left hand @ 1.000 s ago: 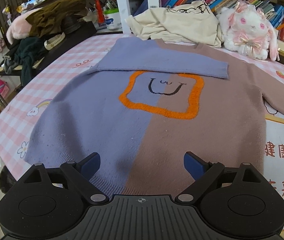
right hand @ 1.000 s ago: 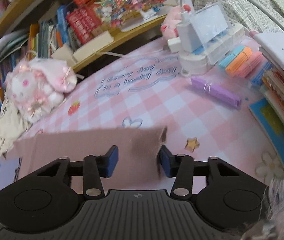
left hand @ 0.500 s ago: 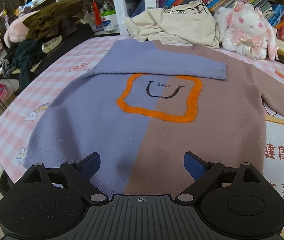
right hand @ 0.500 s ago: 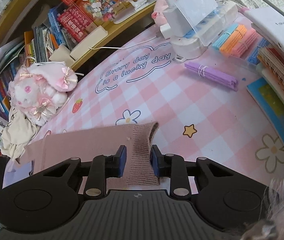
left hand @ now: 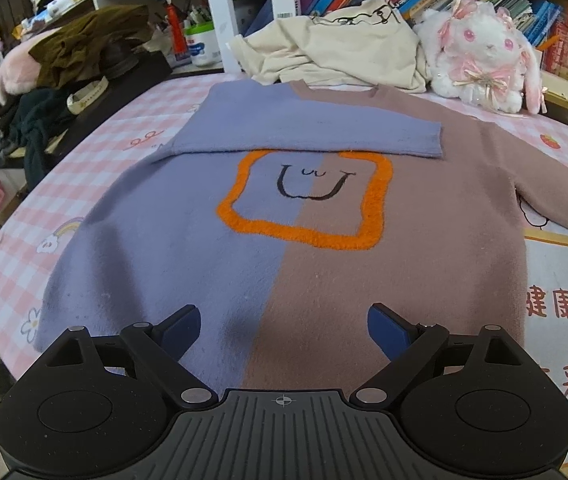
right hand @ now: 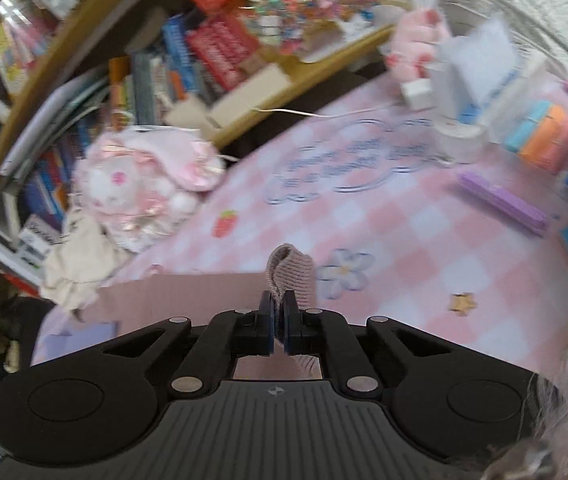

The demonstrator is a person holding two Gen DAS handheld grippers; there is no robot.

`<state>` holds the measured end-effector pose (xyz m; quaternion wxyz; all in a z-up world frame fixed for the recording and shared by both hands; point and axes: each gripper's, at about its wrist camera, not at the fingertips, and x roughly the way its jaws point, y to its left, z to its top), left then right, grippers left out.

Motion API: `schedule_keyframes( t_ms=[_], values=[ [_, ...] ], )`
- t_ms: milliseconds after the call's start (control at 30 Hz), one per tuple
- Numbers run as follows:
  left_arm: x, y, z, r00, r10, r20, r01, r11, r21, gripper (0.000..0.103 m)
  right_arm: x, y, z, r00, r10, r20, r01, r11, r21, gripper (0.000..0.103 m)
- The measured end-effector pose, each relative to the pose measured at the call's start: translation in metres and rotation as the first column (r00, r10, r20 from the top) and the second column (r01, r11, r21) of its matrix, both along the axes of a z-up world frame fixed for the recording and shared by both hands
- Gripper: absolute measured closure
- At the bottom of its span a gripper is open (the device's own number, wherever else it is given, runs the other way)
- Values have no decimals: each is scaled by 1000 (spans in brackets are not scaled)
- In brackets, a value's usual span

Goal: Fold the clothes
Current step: 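Lift the mauve sleeve with the right gripper and fold it over the lavender sleeve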

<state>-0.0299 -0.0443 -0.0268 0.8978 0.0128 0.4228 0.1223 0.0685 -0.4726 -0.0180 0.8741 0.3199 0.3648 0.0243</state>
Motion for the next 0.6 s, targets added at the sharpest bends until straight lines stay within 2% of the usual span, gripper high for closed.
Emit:
schedule_keyframes(
  t_ms=[267, 400, 600],
  values=[
    [-3, 15, 1, 990, -137, 41, 134, 989, 70, 9, 15, 52, 23, 998, 31, 47, -33, 999, 38, 98],
    [-3, 32, 7, 974, -214, 72, 205, 972, 113, 9, 23, 91, 39, 995, 56, 80, -59, 998, 27, 98],
    [3, 62, 15, 944, -310, 116, 294, 946, 136, 6, 39, 160, 62, 986, 106, 132, -105, 994, -10, 98]
  ],
)
